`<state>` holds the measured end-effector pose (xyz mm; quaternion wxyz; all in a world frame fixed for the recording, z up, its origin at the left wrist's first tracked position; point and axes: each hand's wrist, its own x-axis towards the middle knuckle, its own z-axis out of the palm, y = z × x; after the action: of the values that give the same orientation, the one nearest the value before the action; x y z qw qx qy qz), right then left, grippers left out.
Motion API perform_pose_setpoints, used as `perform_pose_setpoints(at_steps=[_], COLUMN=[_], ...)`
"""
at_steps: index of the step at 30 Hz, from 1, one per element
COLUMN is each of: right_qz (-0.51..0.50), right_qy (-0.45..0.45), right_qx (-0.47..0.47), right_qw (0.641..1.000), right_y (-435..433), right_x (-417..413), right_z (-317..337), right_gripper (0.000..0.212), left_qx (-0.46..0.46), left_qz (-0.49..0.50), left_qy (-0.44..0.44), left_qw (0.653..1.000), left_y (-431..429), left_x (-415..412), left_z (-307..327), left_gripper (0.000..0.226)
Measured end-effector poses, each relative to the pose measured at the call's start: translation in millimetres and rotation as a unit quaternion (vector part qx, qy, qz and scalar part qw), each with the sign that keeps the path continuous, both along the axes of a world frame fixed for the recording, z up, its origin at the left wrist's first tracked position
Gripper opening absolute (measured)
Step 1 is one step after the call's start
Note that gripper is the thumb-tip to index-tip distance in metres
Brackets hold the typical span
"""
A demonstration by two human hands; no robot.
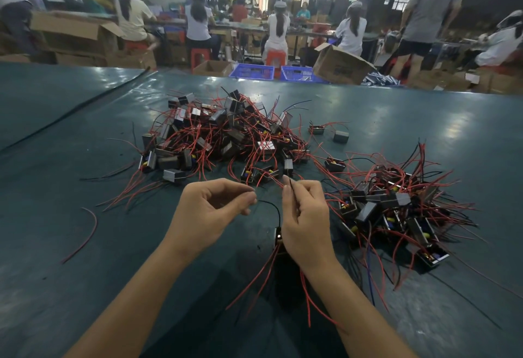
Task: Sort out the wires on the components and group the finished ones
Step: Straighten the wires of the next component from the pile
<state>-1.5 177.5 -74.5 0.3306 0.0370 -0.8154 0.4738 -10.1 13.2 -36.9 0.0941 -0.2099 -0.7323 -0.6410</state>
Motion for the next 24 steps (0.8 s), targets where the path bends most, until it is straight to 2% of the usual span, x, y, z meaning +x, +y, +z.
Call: perform_pose_setpoints(at_steps=[4, 7, 10, 14, 19, 21, 24], right_qz=[-0.027, -0.028, -0.019, 0.022, 0.041, 0.037, 0.048], right_qy=[0.122, 0.171, 0.178, 0.175, 0.122, 0.117, 0.100], right_qx=[0.129, 0.153, 0.132, 0.110, 0.117, 0.117, 0.076], right_qw=[0.984, 0.973, 0.975, 0.978, 0.985, 0.986, 0.991], right_y=[-0.8, -3.3, -4.8, -3.9, -5.8, -5.3, -7.5], right_x=[5.1, 7.8, 8.4, 7.0, 6.5, 6.4, 5.1], right_z=[0.0, -1.0, -2.4, -4.4, -9.3, -9.7, -8.9], right_gripper=[0.034, 0.023, 0.007, 0.011, 0.021, 0.022, 0.021], left_qx=[-0.030, -0.033, 0.000, 0.044, 0.036, 0.001, -0.093], left_qz=[0.016, 0.009, -0.010, 0.006, 0.020, 0.033, 0.068], left_qy=[0.055, 0.081, 0.061, 0.047, 0.050, 0.100, 0.268], left_qw=[0.998, 0.996, 0.998, 0.998, 0.998, 0.994, 0.956], left_y=[1.3, 4.0, 7.6, 7.4, 5.0, 1.1, -4.2], left_x=[1.7, 2.9, 4.5, 2.3, -1.3, -1.8, -2.3], left_z=[-0.5, -0.7, -1.6, -4.1, -7.1, -5.8, -4.7], left_gripper=[0.012, 0.012, 0.010, 0.011, 0.012, 0.012, 0.011])
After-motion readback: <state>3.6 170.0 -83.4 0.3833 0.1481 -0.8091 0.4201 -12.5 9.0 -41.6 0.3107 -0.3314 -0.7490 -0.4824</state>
